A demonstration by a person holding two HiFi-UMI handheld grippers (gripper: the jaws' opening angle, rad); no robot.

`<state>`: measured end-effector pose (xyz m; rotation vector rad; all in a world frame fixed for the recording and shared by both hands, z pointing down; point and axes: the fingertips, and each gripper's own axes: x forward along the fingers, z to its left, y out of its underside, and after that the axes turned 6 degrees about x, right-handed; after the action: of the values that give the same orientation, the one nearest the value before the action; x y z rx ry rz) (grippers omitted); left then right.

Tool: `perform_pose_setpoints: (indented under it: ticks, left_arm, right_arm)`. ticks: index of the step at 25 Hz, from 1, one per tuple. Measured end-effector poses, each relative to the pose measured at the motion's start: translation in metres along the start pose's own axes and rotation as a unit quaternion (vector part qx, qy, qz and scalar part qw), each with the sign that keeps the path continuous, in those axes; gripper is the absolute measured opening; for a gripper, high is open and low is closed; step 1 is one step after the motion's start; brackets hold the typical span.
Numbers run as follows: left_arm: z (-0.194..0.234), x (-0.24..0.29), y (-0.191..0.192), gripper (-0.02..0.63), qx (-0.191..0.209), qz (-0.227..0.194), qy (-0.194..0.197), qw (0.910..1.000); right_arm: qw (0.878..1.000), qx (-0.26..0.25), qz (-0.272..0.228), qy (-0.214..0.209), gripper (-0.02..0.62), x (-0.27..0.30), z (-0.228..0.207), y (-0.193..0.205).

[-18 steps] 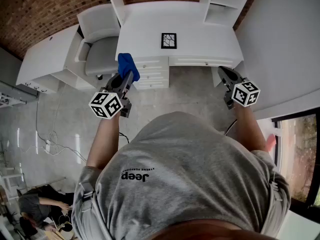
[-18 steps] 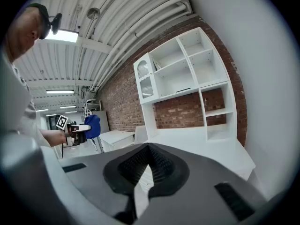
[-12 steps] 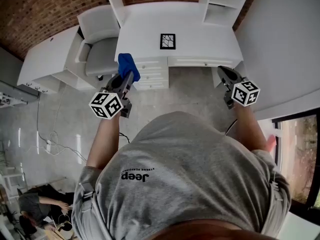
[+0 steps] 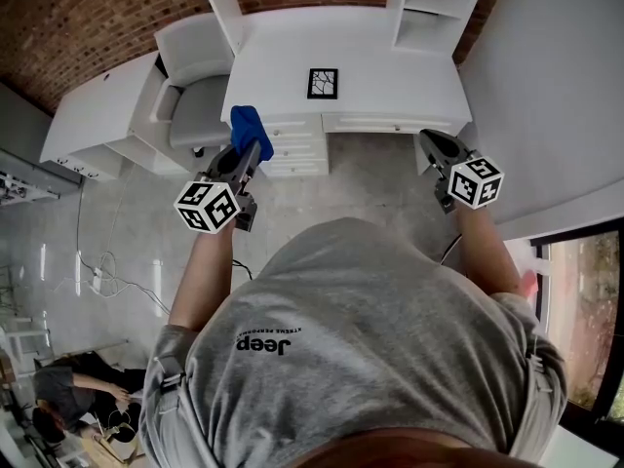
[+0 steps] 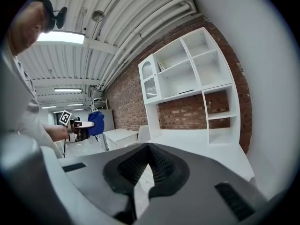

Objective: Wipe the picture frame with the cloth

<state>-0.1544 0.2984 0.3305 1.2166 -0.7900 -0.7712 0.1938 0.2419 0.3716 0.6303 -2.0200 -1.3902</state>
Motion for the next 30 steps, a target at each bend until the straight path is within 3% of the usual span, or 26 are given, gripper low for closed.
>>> perform_pose_setpoints:
  ticks: [17,25,30]
  left_arm:
    - [-0.074,0.057,0.014,0.055,0.002,0.021,0.006,0.9998]
    - [-0.056,0.081,0.016,0.055,-0.004,0.024,0.021,0.9995]
    - [-0.017,0.101,0.016,0.055,-0.015,0.02,0.038,0.999]
  right_arm:
    - [0.999,0.033,-0.005,-0.019,0.015,-0.049,-0.066,0.022]
    - [0.999,0.04,0.0,-0.007,0.015,-0.035,-0.079,0.024]
    - [0.999,0.033,0.008,0.01,0.015,-0.005,-0.08,0.015]
